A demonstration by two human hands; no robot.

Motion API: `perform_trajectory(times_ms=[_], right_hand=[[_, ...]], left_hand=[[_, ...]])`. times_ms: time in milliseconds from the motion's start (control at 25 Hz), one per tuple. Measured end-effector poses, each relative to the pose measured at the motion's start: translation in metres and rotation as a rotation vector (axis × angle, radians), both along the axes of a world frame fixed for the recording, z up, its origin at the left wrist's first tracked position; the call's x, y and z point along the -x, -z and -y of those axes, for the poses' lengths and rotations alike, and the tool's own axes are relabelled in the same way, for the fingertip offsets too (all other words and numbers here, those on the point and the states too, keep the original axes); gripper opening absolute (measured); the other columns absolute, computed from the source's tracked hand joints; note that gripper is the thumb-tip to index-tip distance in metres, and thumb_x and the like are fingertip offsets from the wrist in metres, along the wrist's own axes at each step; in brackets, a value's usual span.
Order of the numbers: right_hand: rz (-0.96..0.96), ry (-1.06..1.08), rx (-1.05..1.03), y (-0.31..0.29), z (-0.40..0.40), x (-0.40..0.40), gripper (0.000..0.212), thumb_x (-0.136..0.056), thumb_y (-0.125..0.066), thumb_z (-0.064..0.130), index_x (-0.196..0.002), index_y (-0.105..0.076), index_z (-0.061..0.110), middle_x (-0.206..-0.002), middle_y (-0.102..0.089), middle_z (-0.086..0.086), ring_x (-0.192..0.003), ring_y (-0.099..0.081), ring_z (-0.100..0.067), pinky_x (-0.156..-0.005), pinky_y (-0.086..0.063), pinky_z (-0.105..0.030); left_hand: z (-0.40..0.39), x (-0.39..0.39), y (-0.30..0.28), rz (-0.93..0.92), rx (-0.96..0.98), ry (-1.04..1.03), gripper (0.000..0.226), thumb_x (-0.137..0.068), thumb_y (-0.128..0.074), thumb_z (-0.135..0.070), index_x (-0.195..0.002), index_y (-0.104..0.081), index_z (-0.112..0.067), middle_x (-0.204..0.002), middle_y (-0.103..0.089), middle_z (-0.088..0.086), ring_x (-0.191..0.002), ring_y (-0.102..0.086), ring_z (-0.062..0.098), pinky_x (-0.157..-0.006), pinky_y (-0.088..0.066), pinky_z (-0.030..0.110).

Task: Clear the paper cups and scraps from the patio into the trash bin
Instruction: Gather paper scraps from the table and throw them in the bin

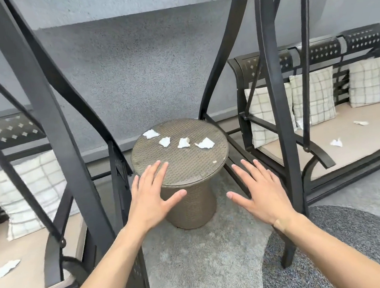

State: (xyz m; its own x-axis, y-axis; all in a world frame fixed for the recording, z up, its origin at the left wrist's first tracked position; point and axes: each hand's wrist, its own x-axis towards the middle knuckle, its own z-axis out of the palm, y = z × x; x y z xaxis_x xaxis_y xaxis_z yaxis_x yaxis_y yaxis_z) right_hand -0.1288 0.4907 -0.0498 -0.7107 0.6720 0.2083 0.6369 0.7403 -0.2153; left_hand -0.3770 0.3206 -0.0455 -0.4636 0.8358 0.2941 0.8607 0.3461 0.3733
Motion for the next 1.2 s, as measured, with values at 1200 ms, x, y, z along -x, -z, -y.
perform_trajectory(times_ms=[1200], right_hand=[[0.119,-0.147,0.044,0.056,-0.292,0.324,0.069,-0.085,-0.04,0.068,-0.144,-0.028,0.034,-0.143,-0.037,0.002,-0.125,-0.038,-0.023,-0.093,-0.042,-0.043]], left_hand=[[-0.239,0.28,0.091,0.072,0.123,-0.187,0.081,-0.081,-0.03,-0.085,-0.148,-0.027,-0.04,-0.16,-0.019,-0.006,-0.148,-0.012,0.016,-0.12,0.0,0.045]])
